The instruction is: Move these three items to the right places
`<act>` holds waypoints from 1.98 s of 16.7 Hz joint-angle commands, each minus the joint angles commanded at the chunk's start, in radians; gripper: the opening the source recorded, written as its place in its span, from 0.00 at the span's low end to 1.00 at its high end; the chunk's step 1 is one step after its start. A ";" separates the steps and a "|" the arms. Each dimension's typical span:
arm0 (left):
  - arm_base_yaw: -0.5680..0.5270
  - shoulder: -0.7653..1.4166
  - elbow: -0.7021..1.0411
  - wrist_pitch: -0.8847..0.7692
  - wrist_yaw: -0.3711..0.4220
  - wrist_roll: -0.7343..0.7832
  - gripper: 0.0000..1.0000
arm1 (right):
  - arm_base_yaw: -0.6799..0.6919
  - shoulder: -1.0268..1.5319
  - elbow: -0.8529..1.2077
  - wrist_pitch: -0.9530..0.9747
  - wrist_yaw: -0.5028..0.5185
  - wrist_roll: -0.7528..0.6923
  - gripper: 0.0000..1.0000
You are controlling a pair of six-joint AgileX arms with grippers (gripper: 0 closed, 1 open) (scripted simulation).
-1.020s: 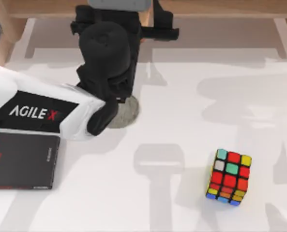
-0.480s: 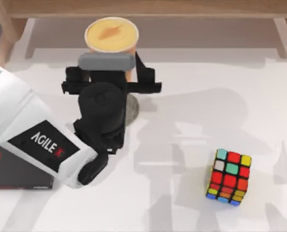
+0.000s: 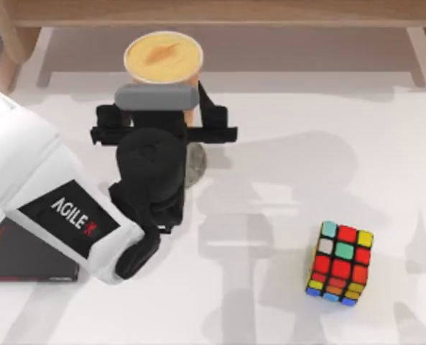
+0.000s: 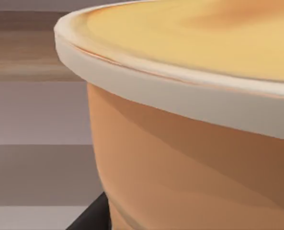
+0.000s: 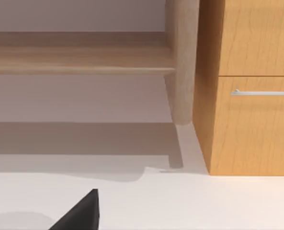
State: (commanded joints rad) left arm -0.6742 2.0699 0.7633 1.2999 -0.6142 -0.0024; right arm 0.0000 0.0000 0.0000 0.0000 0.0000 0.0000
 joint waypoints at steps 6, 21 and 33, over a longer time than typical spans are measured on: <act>0.002 0.099 -0.004 0.093 0.000 -0.003 0.00 | 0.000 0.000 0.000 0.000 0.000 0.000 1.00; 0.002 0.102 -0.005 0.095 0.000 -0.003 0.83 | 0.000 0.000 0.000 0.000 0.000 0.000 1.00; -0.001 0.099 -0.008 0.098 -0.002 -0.003 1.00 | 0.000 0.000 0.000 0.000 0.000 0.000 1.00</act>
State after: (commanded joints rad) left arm -0.6750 2.1691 0.7555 1.3980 -0.6165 -0.0057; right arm 0.0000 0.0000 0.0000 0.0000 0.0000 0.0000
